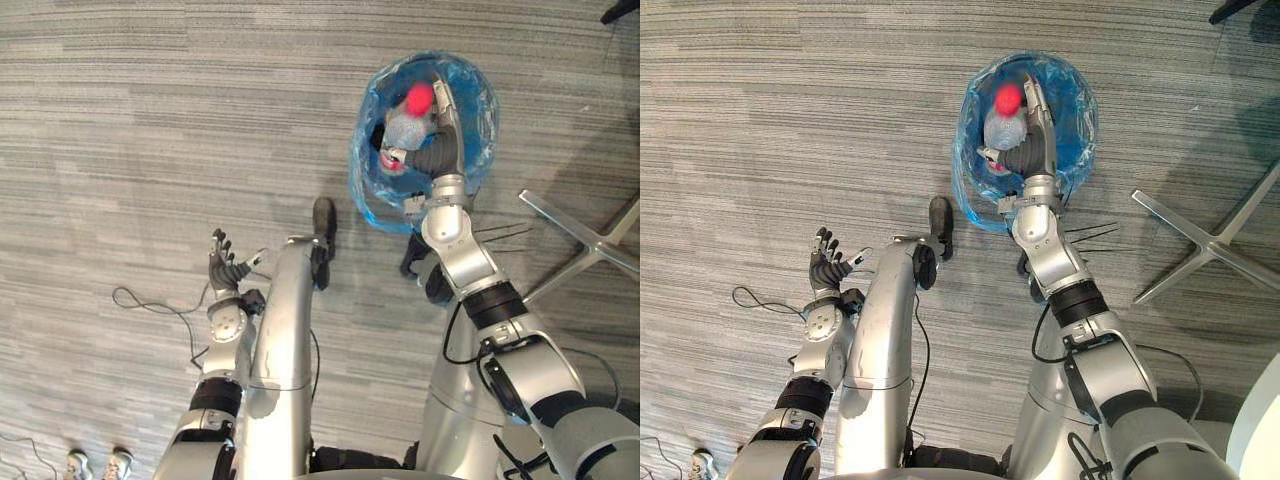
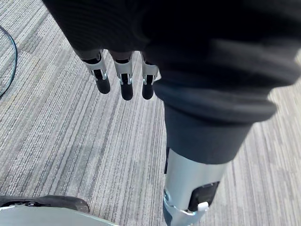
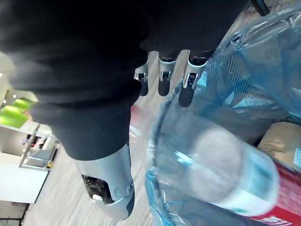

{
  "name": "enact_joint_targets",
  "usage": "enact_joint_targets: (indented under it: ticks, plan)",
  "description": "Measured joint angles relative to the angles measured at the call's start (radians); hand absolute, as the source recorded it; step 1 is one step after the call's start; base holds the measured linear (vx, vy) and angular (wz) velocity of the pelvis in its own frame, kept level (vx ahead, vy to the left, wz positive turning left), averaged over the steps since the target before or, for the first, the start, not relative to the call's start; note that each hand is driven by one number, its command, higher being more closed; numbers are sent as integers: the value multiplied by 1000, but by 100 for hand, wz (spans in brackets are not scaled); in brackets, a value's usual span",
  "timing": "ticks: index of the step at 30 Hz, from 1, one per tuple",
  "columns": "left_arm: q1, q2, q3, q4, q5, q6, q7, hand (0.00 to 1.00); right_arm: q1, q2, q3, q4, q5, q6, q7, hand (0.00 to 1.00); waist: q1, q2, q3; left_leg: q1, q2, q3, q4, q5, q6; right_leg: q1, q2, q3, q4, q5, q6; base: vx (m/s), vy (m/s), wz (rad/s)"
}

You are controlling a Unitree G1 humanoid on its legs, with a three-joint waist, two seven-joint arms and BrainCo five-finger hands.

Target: Gather rubbish on tea table into small bin, then transfer packed bag to large trash can.

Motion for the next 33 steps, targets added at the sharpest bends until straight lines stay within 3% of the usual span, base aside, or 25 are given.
enact_joint_targets:
  ticks: [5,9,11,15,23,33]
  plan:
    - [23,3,20,-2,1,1,14,0,134,48,8,-106,-102,-4,1,0,-10,-27,-1,97,15,10,-81,18,-5,92,24,-2,-91,26,1,-23,16,-8]
    - [41,2,20,-15,2,0,17,0,182,46,35,-121,-194,-4,19,0,-22,-33,-2,157,21,20,-135,29,-4,149,34,0,-153,47,5,-11,17,-7]
    - [46,1,19,-14,9,-1,17,0,200,53,76,-84,-270,-4,42,0,-37,-37,-1,190,21,27,-164,35,0,182,37,1,-186,62,2,3,24,-5]
    - [45,-11,-2,-20,21,-5,-3,0,198,84,96,52,-360,6,80,0,-39,-59,-1,219,24,45,-190,38,4,199,40,15,-208,70,5,0,8,-7]
    - [36,-7,3,-36,17,-11,-4,0,69,91,117,260,-369,74,109,0,-35,-58,-1,173,19,49,-189,41,0,143,39,25,-191,68,6,-14,-4,1]
    - [4,1,9,-17,11,-10,-5,0,22,84,114,298,-366,86,100,0,-15,-57,-1,149,19,45,-169,41,0,115,36,24,-161,58,2,-9,0,1]
